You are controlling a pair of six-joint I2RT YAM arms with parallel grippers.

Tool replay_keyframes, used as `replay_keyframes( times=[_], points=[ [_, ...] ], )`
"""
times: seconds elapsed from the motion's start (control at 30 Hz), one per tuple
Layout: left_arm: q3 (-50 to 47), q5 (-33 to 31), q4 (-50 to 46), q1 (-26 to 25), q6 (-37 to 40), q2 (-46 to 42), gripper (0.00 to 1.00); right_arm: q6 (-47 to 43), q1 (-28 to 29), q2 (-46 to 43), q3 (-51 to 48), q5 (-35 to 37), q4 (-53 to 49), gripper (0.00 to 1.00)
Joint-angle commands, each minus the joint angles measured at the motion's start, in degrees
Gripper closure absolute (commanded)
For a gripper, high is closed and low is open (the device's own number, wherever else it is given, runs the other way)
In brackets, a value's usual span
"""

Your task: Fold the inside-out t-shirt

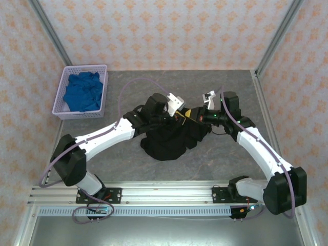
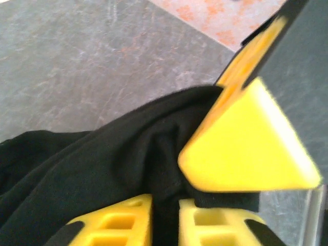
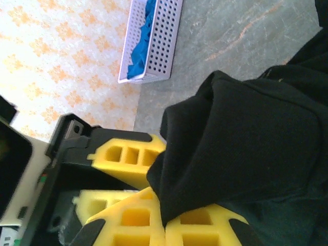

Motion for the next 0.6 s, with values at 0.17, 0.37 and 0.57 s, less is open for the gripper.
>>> replay_keyframes(
  times=[0.17, 0.37, 0.57],
  points=[
    [-0.5, 13.8, 3.9, 2.1, -5.5, -4.7, 1.00, -7.0, -0.5, -1.1, 5.0, 11.1, -7.7, 0.97],
    [0.9, 2.0, 0.2, 1.9, -26.0, -7.5, 1.00, -8.1, 2.3, -8.2, 1.2, 25.0, -5.6, 0.69],
    [6.5, -1.9, -5.1, -2.6, -35.7, -4.8, 1.00, -8.0, 12.9, -16.5, -12.3, 32.3, 11.9, 0.49]
  ],
)
